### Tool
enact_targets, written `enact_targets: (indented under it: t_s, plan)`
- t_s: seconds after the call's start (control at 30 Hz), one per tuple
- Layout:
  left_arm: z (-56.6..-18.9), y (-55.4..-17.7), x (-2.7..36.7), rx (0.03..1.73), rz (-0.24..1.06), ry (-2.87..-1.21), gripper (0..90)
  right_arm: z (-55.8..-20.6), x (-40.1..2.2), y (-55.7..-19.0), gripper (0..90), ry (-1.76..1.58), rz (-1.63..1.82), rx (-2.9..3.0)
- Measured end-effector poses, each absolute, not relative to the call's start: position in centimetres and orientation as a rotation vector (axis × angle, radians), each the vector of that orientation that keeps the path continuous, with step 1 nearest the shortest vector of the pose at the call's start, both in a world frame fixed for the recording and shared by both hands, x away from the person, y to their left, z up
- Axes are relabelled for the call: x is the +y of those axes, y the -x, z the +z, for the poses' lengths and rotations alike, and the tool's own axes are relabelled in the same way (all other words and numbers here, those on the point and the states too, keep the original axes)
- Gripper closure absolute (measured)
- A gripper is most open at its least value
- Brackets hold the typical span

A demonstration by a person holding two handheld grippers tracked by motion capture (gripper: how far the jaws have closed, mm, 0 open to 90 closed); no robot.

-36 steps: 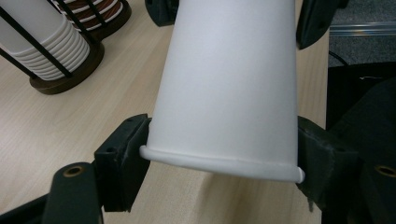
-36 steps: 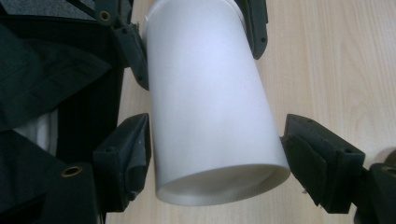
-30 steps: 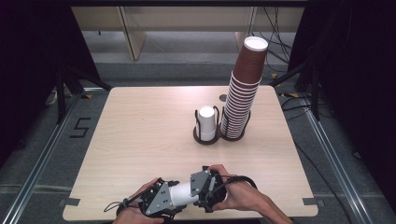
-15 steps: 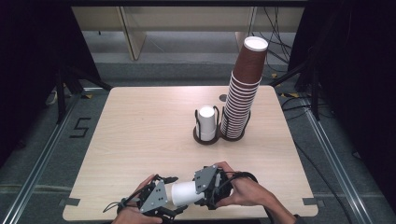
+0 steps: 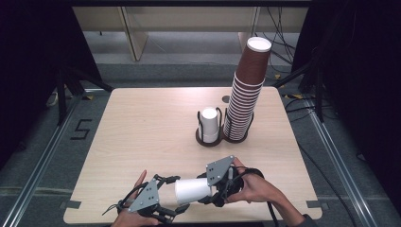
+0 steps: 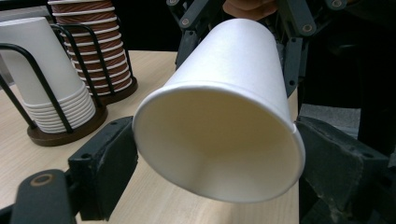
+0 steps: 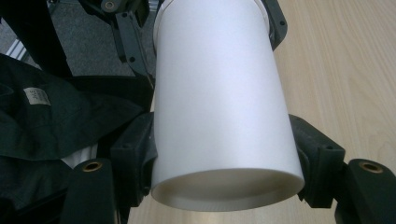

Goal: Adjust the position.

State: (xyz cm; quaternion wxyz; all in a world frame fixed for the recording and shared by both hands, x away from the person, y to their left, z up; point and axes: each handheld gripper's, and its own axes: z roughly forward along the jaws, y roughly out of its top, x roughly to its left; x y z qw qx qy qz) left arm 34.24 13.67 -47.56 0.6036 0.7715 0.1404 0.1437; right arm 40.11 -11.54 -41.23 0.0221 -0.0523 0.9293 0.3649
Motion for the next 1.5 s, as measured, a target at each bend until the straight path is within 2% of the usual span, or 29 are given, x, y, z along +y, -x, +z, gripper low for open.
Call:
enact_targets:
  t_s: [0.13,0.17,0.2,0.43,0.47,0.5,0.77,1.0,1.13,1.4,1.5]
  plan:
    - [-47.5,-34.2,13.7,0.324,0.345,-1.781,14.5,-41.3,-11.5,-40.1,34.0,0.164,1.152,2.882]
    - [-47.5,-34.3,13.8,0.316,0.346,-1.779,15.6,-41.3,-11.5,-40.0,34.0,0.152,1.175,2.895]
    - [-47.5,-34.3,13.8,0.316,0.346,-1.779,20.3,-41.3,-11.5,-40.0,34.0,0.152,1.175,2.895]
    - [-47.3,-34.2,13.7,0.290,0.349,-1.816,24.0,-41.7,-11.6,-40.2,33.9,0.132,1.171,2.927]
    - [-47.4,-34.3,13.5,0.284,0.341,-1.812,25.0,-41.8,-11.7,-40.2,32.7,0.123,1.165,2.928]
    - [-47.2,-34.2,13.5,0.298,0.376,-1.852,26.3,-41.9,-11.7,-40.3,25.9,0.104,1.125,2.915]
    - [-47.0,-34.3,13.5,0.323,0.369,-1.949,27.3,-41.0,-11.0,-39.1,19.8,0.111,0.937,2.834]
    - [-47.1,-34.3,13.2,0.342,0.362,-2.016,27.6,-41.2,-9.1,-37.7,20.4,0.170,0.704,2.795]
    - [-47.0,-34.1,12.9,0.340,0.358,-2.038,27.5,-41.6,-8.2,-37.9,21.2,0.288,0.698,2.762]
    - [-46.9,-33.9,12.7,0.340,0.351,-2.041,27.4,-42.4,-7.2,-37.8,23.1,0.321,0.648,2.789]
    - [-46.8,-33.9,12.8,0.340,0.343,-2.045,27.4,-42.8,-7.2,-37.9,30.8,0.308,0.622,2.808]
